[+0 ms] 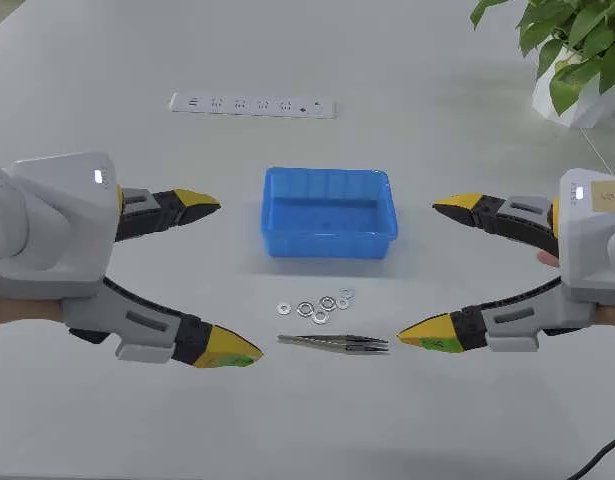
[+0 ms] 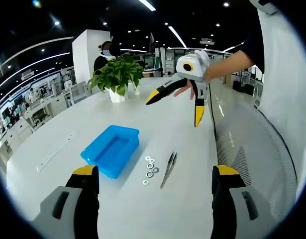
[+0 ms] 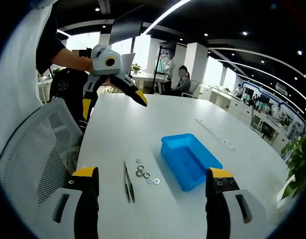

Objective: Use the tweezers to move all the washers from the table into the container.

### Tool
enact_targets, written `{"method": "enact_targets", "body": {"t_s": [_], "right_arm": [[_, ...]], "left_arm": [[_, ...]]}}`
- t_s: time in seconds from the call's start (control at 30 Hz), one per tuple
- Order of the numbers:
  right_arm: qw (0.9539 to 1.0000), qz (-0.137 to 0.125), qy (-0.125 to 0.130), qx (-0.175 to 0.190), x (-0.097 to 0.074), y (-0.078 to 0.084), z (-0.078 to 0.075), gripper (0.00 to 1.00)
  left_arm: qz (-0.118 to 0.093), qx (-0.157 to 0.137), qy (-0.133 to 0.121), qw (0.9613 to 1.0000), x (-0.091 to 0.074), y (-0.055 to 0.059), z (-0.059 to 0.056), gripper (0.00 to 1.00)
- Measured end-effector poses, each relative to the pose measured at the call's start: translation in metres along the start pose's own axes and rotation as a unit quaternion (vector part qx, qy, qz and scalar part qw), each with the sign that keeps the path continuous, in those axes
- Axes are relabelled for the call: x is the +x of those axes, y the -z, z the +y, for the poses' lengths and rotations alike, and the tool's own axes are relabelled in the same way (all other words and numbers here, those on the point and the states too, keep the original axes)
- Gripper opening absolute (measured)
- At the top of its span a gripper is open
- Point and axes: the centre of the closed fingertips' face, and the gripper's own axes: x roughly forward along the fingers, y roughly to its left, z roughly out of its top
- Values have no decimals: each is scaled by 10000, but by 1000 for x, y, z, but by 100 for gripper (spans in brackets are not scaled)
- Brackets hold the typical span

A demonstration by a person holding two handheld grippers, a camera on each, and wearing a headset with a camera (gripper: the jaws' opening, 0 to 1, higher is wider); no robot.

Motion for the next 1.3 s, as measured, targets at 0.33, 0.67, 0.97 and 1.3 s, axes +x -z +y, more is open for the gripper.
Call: {"method": "enact_targets", "body": {"t_s": [0.33,0.67,0.97,1.3], "right_arm": [[9999,-48,-54,131,-1,1,3,100],[9999,-25,-75,142,-2,1,7,100],[9999,13,-105,127,-1,2,7,100],[9998,54,-124,134,2,3,6,100]], "left_arm": [[34,-29,-27,10000,-1,2,-1,100],[62,3,-34,10000,-1,2,-2,100],[58,20,-59,10000,-1,3,0,100],[122,1,-80,9999,-1,7,4,100]]}}
